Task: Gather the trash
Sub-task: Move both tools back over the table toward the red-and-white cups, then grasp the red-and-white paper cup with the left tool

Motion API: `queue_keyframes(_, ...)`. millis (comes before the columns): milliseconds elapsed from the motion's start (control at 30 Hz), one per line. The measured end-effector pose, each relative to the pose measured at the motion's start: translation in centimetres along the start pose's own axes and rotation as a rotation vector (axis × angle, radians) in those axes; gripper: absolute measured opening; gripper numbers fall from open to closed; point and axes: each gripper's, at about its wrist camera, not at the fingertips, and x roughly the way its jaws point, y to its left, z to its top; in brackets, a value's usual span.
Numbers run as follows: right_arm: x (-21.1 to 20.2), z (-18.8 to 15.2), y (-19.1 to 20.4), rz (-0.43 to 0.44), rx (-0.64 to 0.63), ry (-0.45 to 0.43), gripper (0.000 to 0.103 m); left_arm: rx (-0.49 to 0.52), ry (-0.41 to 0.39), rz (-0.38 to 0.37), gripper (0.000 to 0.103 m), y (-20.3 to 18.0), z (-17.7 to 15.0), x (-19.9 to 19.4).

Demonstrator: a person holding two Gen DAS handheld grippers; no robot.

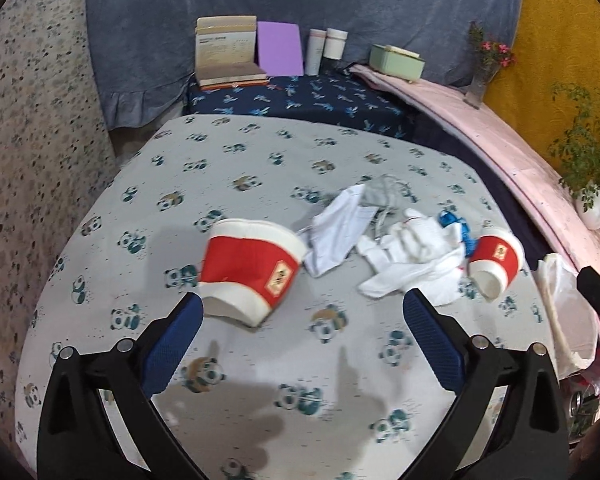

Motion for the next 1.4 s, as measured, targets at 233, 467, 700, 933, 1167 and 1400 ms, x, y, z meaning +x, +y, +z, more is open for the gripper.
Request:
queue_keyframes(233,2.3,-1.0,2.8,0.022,-0.028,0.048,0.063,0.001,0.064,0.028,0.096,3.0,-0.3,2.5)
queue_keyframes(467,4.7,-1.8,4.6,0.034,-0.039,0.094,0.063,0.003,0.117,0.015,0.096,4.5,0.1,5.0)
queue_keyframes(700,6.9,-2.0,5.6,0.035,-0.042,0.129,0.063,0.003,0.167,-0.021,0.096,4.9,0.8,7.6)
queue_keyframes(933,8.7,-2.2,6.0,0.032,-0.041,0.154,0.063,0.031,0.194,-0.058,0.082,4.2,1.1,8.8)
queue_keyframes(1167,10.2,-2.6,5.8,0.038,-0.013,0.179,0.063,0.039,0.177,-0.058,0.073,3.5,0.9,8.1)
queue_keyframes(1400,11.5,-2.3,6.0,0.051,0.030,0.194,0.063,0.034,0.153,-0.052,0.072,2.6,0.9,6.8)
